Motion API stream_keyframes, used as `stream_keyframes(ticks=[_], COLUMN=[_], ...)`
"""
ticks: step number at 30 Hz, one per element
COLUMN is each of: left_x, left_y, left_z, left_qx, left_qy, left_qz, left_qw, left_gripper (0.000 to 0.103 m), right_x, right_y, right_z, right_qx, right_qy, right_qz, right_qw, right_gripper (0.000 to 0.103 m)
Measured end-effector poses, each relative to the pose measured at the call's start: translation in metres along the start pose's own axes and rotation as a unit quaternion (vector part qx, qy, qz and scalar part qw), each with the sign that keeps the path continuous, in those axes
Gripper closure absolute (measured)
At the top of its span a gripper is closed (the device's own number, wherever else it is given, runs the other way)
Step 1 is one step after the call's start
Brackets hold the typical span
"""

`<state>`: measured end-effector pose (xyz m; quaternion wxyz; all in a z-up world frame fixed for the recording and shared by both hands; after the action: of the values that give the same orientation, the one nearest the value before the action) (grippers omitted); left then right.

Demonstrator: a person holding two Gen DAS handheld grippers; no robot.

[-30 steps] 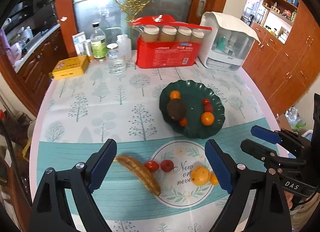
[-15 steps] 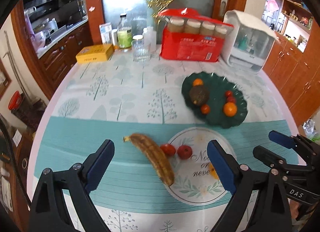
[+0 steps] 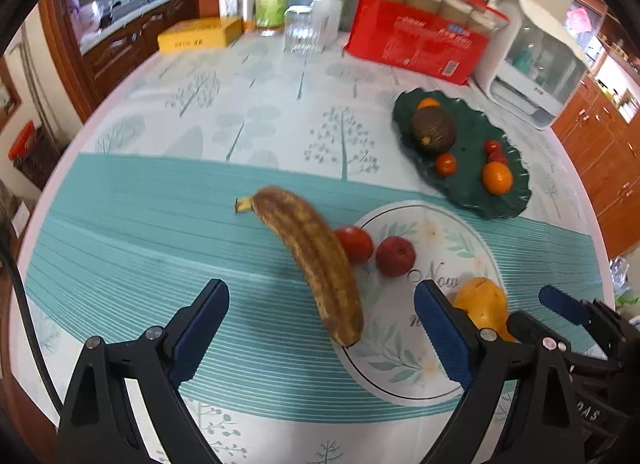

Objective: Organize fruits
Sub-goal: 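Grasp the brown banana with the left tool while the right tool grasps the yellow grapefruit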

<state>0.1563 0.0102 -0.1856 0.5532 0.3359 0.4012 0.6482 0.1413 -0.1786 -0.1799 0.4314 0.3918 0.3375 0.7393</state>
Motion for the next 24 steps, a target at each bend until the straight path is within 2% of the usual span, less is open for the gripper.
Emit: stream_keyframes(ticks=[7, 18, 21, 24], left_x=[0.006, 0.004, 0.001, -0.002], left_y=[-0.033, -0.063, -0.068, -0.074], left_z=[-0.005, -0.003, -0.003, -0.003], left_qx=[0.027, 0.048, 0.052, 0.059], left_qy=[0.038, 0.048, 0.046, 0.041], left_qz=[0.001, 0.009, 0.010, 0.008], left_qw=[0.9989, 0.9976, 0.9975, 0.9974], left_gripper=[0.010, 0.011, 0.016, 0.029], right_x=[0.000, -0.001, -0.001, -0.001], right_y=[-0.024, -0.044, -0.047, -0.050], right_z=[-0.008, -0.009, -0.009, -0.009], right_qx=[0.019, 0.031, 0.033, 0.034], right_qy=[0.016, 0.039, 0.041, 0.046], right_qz=[-0.011, -0.026, -0.029, -0.032], right_qw=[1.000, 0.998, 0.998, 0.998], right_gripper=[0.037, 0.037, 0.037, 0.037])
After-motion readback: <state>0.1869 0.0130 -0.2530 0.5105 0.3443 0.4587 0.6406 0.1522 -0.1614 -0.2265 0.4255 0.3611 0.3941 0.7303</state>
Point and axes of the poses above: each gripper's, at about its wrist camera, not at the fingertips, and y roughly against the way its jaws point, x to its left, z to its top, the point moved 10 cm from there along -y, roughly the way its jaws point, and after that the axes turned 8 degrees about z, right-handed, at the moved point
